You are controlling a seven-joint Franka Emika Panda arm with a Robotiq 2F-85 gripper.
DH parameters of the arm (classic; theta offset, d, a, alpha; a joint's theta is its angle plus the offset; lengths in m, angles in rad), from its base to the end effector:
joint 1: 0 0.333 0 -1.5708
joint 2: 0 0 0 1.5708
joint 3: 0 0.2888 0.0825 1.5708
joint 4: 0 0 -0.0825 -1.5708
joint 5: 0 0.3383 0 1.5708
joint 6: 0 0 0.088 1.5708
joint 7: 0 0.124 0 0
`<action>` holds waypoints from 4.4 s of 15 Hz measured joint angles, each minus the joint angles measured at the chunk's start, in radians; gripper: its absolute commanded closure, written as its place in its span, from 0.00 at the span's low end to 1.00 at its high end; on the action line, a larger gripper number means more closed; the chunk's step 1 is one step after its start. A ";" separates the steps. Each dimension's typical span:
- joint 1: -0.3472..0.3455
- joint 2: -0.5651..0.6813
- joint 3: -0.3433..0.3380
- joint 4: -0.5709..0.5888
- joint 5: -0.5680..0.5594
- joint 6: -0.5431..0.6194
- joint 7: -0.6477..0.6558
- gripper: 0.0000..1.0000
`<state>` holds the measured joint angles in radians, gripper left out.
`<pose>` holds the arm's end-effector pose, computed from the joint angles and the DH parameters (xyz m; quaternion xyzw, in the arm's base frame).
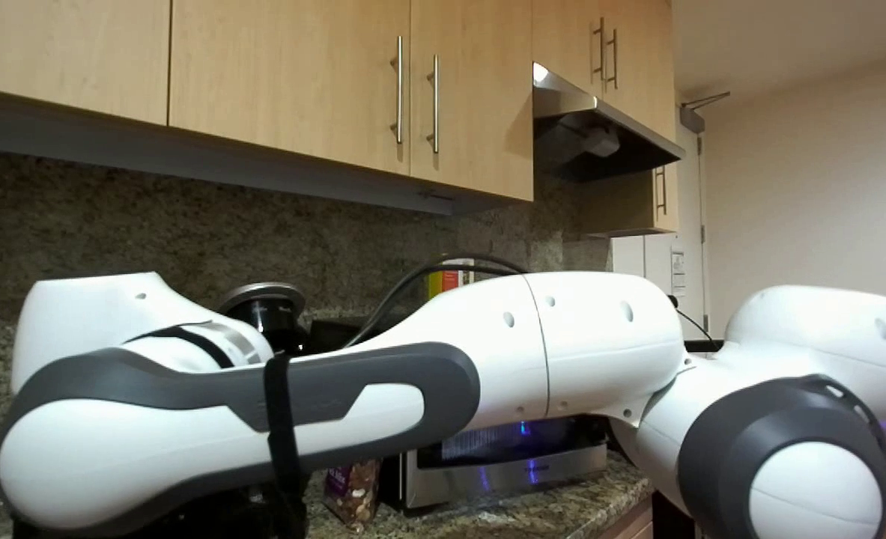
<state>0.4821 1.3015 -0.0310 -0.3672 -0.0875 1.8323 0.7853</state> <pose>0.6740 0.3340 0.2721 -0.9843 0.1454 -0.1000 0.0012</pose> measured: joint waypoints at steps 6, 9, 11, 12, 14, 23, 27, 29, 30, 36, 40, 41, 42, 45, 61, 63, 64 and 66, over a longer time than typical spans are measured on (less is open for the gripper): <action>-0.034 0.052 0.031 -0.001 0.038 0.258 0.000 0.60; -0.042 0.069 0.038 -0.004 0.051 0.269 0.007 0.40; -0.044 0.072 0.041 -0.004 0.054 0.270 0.019 0.28; -0.044 0.073 0.041 -0.004 0.055 0.270 0.024 0.22; -0.043 0.076 0.042 -0.004 0.055 0.270 0.028 0.09; -0.036 0.086 0.027 -0.004 0.054 0.264 0.066 0.00; -0.035 0.086 0.025 -0.004 0.054 0.264 0.067 0.00; -0.035 0.086 0.025 -0.004 0.054 0.264 0.067 0.00; -0.035 0.086 0.024 -0.004 0.054 0.264 0.071 0.00; -0.017 0.068 -0.021 -0.003 0.048 0.161 0.274 0.00; -0.007 0.052 -0.031 -0.003 0.045 0.042 0.338 0.00; -0.006 0.048 -0.031 -0.003 0.045 0.018 0.338 0.00; -0.005 0.044 -0.030 -0.003 0.045 -0.005 0.338 0.00; -0.005 0.034 -0.025 -0.003 0.045 -0.063 0.338 0.00; 0.013 0.027 -0.064 0.002 -0.020 0.071 0.312 0.00; 0.026 0.019 -0.076 0.004 -0.033 0.073 0.314 0.00; 0.033 0.014 -0.079 0.004 -0.040 0.073 0.317 0.00; 0.046 0.003 -0.082 0.004 -0.042 0.072 0.324 0.00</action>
<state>0.5280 1.3040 -0.1129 -0.3631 -0.1295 1.9046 1.1095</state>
